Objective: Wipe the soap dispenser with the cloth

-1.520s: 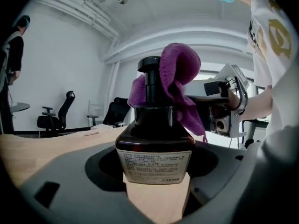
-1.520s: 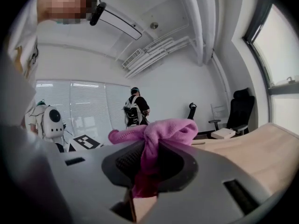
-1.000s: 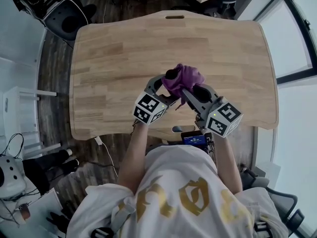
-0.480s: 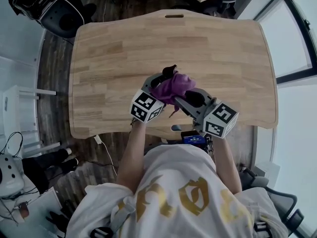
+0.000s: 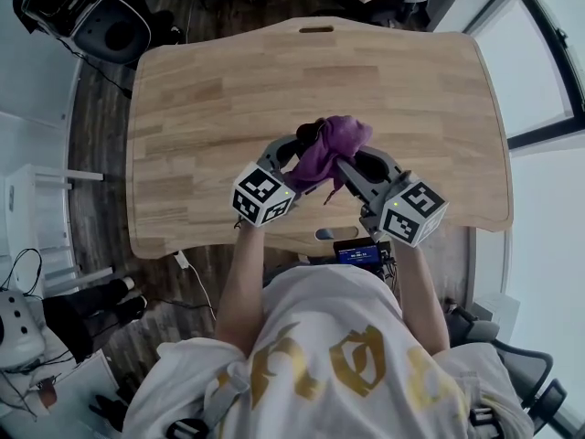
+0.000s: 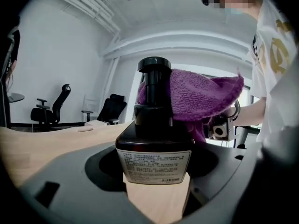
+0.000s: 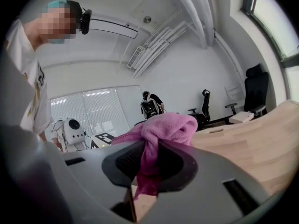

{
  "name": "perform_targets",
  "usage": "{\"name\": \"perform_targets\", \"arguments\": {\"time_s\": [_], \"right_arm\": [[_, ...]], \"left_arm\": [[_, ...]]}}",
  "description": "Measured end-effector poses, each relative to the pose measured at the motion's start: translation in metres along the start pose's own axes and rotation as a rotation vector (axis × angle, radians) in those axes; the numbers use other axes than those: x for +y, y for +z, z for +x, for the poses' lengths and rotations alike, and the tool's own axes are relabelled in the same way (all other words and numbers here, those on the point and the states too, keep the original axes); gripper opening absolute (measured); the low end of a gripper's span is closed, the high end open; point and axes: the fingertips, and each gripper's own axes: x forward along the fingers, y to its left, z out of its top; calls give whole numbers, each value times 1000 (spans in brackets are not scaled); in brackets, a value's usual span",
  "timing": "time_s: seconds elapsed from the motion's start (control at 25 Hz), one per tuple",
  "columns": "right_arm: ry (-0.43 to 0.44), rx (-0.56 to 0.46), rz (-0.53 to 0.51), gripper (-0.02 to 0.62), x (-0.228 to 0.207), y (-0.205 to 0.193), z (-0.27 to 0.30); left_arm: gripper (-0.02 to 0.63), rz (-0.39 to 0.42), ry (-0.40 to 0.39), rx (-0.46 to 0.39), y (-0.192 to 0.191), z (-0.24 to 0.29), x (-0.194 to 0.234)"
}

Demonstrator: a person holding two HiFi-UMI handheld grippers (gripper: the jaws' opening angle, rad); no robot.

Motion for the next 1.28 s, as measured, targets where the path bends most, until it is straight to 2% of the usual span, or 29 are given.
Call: {"name": "perform_targets", "arguments": {"time_s": [0.24,0.48,0.72,0.88,1.0,1.16,1.28], "right_arm": [[-56,-8,-20,72,-10,4,2],[-110,-16,-3,72,-26,6,4],[-52,-85,59,72,-31,15,10],[-5,-102,92,72,-30,19,11],[-13,-102,97,72,-33,18,11],[-83,-83,112,72,-43,7,10],[-104,-63,125,72,-46,-2,10]], "left_arm": [[342,18,-19,19,-1,-1,-5],[342,33,-90,55,-4,2,-20],[342,47,-221,46,1,7,-42],[342,46,-274,47,4,7,-49],[342,50,-285,52,4,7,-50],[342,41,-259,35,5,6,-45],[342,44,-249,54,0,5,-42]]}}
